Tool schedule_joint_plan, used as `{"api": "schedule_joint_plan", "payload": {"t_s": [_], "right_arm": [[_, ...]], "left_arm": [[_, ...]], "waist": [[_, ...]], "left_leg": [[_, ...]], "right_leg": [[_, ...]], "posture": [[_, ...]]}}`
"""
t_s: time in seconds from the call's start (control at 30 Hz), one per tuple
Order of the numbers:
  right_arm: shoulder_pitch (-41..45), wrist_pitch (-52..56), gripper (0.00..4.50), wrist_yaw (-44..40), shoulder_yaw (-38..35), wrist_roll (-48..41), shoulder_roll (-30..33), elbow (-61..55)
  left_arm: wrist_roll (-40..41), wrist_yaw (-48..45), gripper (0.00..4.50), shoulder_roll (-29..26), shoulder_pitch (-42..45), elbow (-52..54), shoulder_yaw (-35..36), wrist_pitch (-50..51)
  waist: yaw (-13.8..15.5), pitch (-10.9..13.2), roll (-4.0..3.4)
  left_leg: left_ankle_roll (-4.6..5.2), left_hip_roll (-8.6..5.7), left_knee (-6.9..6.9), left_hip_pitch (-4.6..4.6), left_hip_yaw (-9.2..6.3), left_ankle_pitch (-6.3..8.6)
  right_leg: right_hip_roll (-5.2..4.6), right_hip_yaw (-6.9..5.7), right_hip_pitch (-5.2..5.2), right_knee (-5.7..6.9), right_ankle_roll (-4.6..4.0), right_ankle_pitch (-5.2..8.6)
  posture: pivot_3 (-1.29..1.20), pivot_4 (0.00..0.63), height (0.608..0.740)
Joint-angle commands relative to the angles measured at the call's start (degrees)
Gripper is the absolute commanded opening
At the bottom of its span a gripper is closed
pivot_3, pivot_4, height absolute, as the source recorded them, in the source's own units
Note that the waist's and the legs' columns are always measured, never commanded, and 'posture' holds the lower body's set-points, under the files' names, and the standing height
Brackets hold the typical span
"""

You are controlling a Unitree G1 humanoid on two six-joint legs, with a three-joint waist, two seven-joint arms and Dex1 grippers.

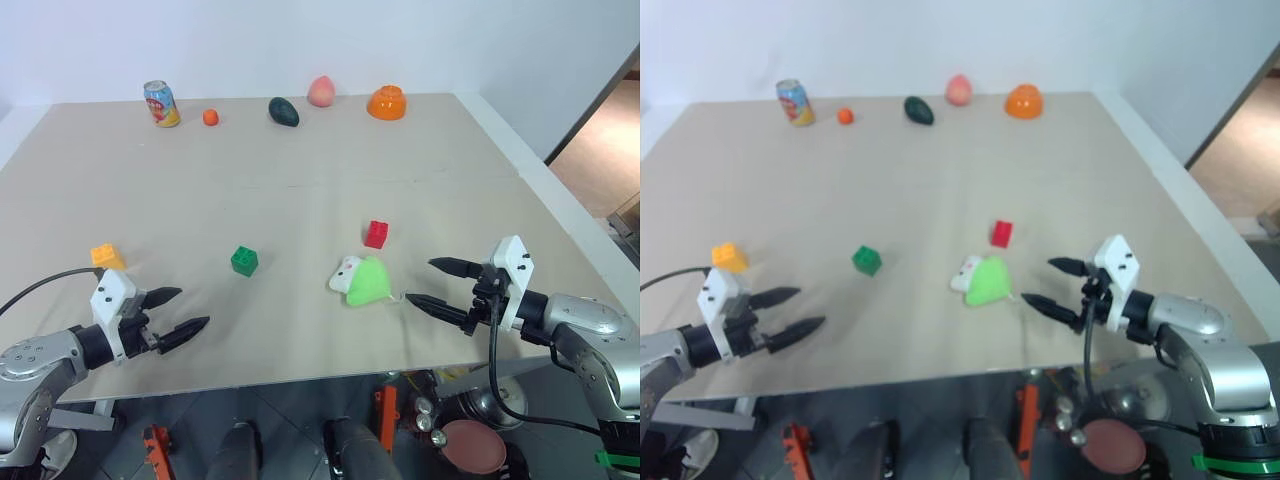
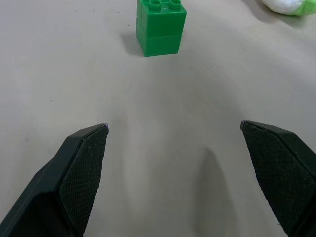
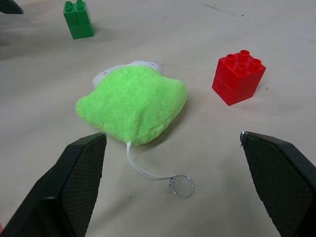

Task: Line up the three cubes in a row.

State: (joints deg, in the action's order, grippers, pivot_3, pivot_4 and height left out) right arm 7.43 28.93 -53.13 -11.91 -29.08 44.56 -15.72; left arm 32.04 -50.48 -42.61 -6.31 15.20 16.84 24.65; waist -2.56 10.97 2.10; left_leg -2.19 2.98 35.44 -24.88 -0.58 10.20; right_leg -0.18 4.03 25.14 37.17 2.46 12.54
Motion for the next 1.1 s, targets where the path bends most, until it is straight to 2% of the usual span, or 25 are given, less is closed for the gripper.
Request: {"api": "schedule_joint_plan", "payload": {"t_s": [0.03,0.3,0.47,0.57,0.83,1.1], "right_arm": [[-1.74,0.58,4.5,0.03,-2.27,-1.44,1.21,-3.8],[-4.4,1.93,4.5,1.14,-2.58,-2.19,1.37,-7.02],[-2.88,2.58,4.5,0.6,-2.8,-2.89,2.44,-7.23],[-0.39,3.32,4.5,-0.67,-2.0,-4.04,3.67,-7.23],[10.82,1.79,4.5,-8.97,8.26,-0.73,6.0,-0.15],[23.01,-7.1,4.5,-16.57,19.24,8.36,2.51,15.75]], "left_arm": [[0.78,-1.15,4.46,-0.06,1.1,-0.59,0.52,-0.3],[2.88,-2.98,4.46,-0.9,0.76,0.07,1.37,3.19],[5.04,-4.65,4.46,-1.46,1.51,1.97,1.98,3.78],[7.49,-9.07,4.46,-1.39,3.35,2.94,1.67,1.69],[7.39,-13.1,4.46,0.63,14.32,4.03,-6.66,-0.12],[0.75,-17.34,4.46,0.96,15.67,4.8,-14.52,-6.96]], "waist": [[0.0,0.0,0.0],[-0.01,-0.02,0.01],[-0.02,-0.02,0.01],[-0.02,-0.01,0.0],[-0.01,-0.03,0.02],[-0.18,-0.03,0.01]], "left_leg": [[0.0,0.0,0.0,0.0,0.0,0.0],[0.0,-0.01,0.32,0.11,0.15,-0.01],[0.03,0.0,0.38,0.15,0.18,-0.03],[0.03,0.01,0.38,0.16,0.19,-0.03],[0.05,0.0,0.43,0.21,0.21,-0.04],[0.05,0.01,0.47,0.2,0.26,-0.04]], "right_leg": [[0.0,0.0,0.0,0.0,-0.03,0.01],[-0.04,0.13,-0.15,0.02,-0.11,-0.04],[-0.04,0.17,-0.18,0.03,-0.12,-0.13],[-0.03,0.18,-0.17,0.04,-0.13,-0.14],[0.0,0.2,-0.26,0.08,-0.07,-0.18],[0.08,0.29,-0.22,0.1,0.11,-0.29]], "posture": [[0.0,0.15,0.738],[0.0,0.15,0.738],[0.0,0.15,0.738],[0.0,0.15,0.738],[0.0,0.15,0.738],[0.0,0.15,0.738]]}}
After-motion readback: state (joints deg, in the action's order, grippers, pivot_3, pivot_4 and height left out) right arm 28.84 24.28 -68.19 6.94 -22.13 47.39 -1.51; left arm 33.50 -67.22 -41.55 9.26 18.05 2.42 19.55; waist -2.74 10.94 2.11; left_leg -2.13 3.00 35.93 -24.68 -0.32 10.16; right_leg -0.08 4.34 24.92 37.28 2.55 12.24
